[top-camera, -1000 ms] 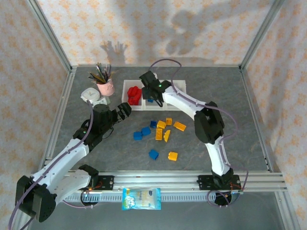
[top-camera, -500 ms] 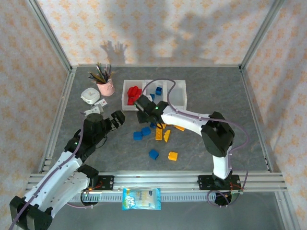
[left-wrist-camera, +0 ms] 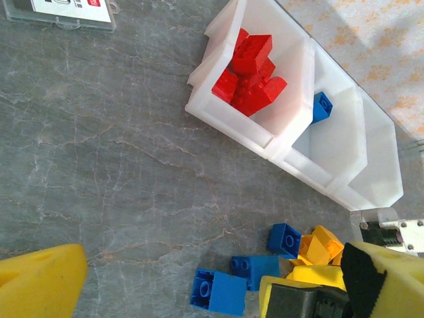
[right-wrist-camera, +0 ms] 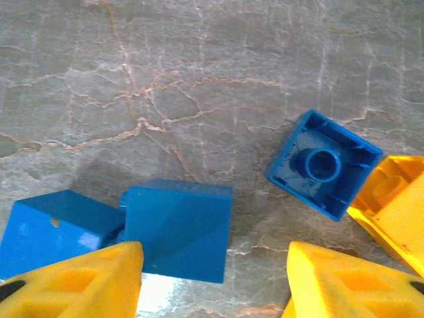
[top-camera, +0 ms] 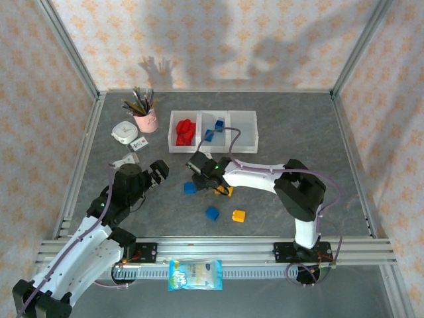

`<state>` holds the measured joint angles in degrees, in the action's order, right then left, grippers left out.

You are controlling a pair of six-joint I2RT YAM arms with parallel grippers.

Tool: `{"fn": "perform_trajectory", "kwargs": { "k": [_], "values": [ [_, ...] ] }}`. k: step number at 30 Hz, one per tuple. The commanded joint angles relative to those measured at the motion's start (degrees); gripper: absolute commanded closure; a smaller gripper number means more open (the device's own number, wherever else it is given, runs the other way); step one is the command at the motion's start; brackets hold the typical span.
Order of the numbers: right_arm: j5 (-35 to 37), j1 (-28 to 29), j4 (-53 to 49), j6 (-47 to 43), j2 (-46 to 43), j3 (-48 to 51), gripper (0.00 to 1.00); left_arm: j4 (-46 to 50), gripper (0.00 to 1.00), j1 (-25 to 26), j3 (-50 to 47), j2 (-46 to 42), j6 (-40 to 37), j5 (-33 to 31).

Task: Sort the legos into containers by color
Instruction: Pick up the lego from the center of the table.

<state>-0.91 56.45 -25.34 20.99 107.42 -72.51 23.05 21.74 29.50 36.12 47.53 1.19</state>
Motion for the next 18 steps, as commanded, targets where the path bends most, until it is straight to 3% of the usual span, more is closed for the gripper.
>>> {"fn": "perform_trajectory", "kwargs": {
  "k": [1,7,18],
  "values": [
    [-1.17,-0.12,1.43,0.10,1.27,-0.87,0.41,0.96,0.01,-0.24,-0.23,-0.01,0.46,-1.19],
    [-2.93,-0.13,2.45,-0.34,1.89,-2.47,0.39,1.30,0.01,-0.23,-0.15,-0.30,0.37,-1.94],
    [1.66,-0.19,-1.38,1.48,6.69,-6.90,0.42,2.26,0.01,-0.28,0.39,-0.62,0.11,-2.51]
  ]
}}
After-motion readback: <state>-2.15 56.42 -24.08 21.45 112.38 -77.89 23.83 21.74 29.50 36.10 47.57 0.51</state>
